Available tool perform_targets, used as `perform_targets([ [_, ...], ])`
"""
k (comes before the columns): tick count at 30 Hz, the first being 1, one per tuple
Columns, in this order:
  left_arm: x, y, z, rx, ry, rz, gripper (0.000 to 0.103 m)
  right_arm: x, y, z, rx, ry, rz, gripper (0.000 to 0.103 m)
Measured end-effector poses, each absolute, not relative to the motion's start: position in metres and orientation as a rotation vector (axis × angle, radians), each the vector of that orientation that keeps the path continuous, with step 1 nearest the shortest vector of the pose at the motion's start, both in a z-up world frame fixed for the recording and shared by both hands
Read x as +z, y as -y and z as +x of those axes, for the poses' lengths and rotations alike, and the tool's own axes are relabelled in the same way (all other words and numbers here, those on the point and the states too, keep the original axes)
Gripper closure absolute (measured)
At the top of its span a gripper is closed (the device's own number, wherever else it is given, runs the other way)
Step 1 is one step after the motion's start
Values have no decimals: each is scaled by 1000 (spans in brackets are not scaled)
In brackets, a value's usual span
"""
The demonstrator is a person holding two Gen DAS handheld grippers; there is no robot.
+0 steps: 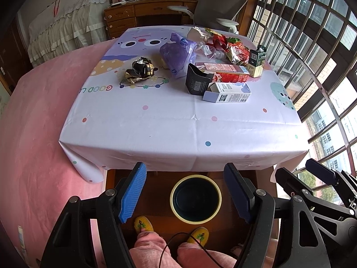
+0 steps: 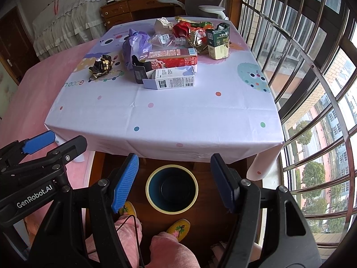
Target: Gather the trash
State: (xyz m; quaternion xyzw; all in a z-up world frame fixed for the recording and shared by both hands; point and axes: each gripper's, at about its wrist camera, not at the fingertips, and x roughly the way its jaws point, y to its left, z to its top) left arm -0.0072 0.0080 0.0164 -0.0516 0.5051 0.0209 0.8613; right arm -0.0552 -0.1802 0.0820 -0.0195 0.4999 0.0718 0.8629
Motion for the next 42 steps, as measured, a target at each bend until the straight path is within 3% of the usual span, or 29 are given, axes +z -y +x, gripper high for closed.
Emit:
perform_targets([
  [42, 14, -3, -3, 52, -1059, -104, 29, 79, 183, -50, 162, -1053, -40, 38],
])
